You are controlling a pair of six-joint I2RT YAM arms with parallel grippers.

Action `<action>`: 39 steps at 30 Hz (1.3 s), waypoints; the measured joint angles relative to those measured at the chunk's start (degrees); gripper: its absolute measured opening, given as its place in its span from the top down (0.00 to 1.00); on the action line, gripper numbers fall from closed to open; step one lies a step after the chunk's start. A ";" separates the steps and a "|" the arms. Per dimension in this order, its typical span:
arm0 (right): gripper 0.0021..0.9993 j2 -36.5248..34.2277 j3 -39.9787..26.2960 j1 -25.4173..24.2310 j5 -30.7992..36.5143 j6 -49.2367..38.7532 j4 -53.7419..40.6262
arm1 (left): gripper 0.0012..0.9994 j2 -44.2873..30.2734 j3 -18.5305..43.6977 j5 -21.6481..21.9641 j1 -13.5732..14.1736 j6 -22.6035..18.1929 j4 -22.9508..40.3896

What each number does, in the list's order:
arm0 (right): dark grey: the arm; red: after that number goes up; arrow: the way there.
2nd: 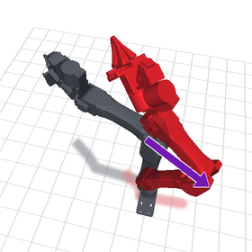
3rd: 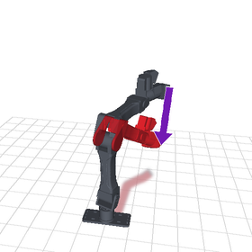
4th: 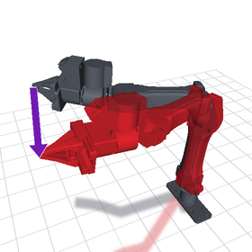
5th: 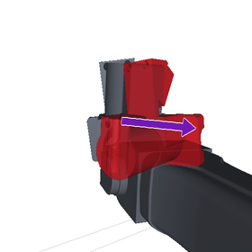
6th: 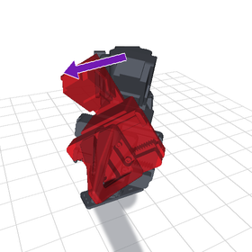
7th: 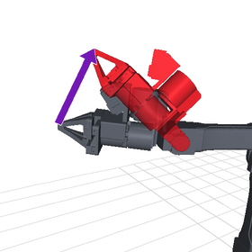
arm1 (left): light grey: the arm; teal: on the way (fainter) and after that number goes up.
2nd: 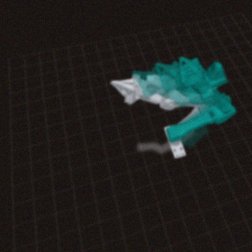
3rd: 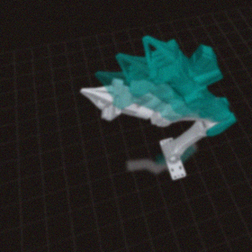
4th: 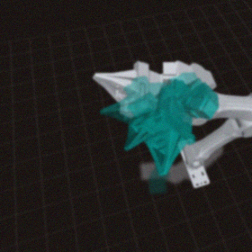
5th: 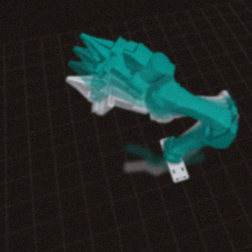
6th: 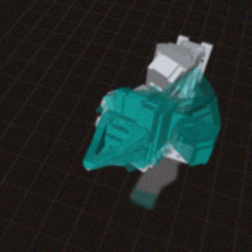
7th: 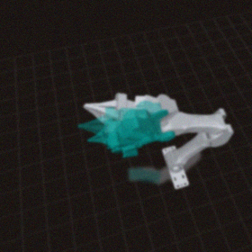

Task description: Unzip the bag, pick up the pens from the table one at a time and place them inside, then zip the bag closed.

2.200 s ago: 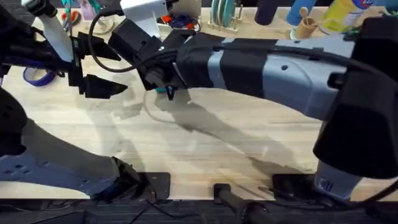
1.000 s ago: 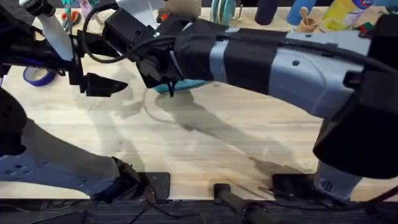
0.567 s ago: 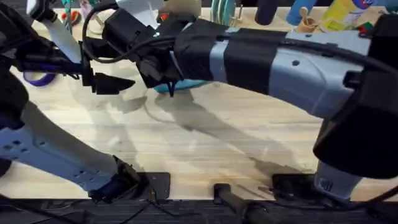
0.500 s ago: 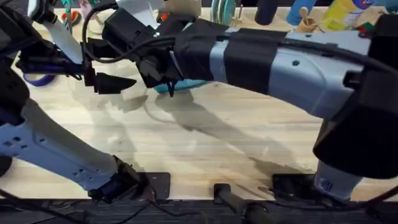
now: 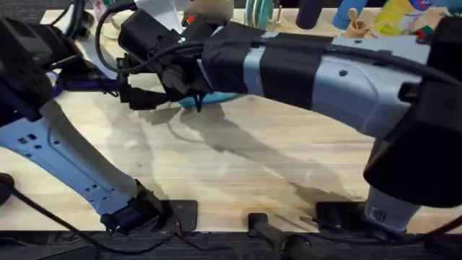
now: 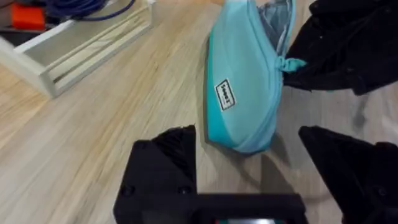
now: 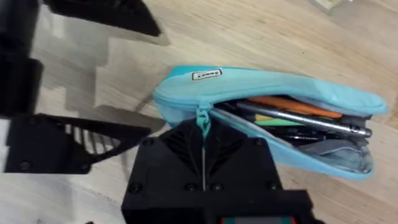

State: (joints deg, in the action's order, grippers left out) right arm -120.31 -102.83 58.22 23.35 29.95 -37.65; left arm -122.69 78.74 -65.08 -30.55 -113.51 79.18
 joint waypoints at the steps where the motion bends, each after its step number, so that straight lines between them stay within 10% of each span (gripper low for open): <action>1: 0.97 0.00 0.00 0.00 -0.01 0.00 0.01 | 0.00 -0.14 0.00 -0.14 0.55 -0.11 -0.33; 13: 0.97 0.00 0.00 0.00 0.00 0.00 0.04 | 0.02 -0.15 0.00 -1.64 3.71 -0.08 -1.42; 24: 0.97 0.00 -0.02 0.00 0.02 0.00 0.48 | 0.95 -0.15 -0.07 -1.64 5.01 -0.15 -1.07; 39: 0.97 0.00 -0.09 -0.19 0.02 -6.67 0.36 | 0.96 -0.15 -0.07 -1.62 5.10 -0.13 -1.07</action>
State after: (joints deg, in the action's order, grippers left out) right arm -120.31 -102.91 58.03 23.38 23.28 -37.29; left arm -122.85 78.67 -66.70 -25.45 -113.65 78.11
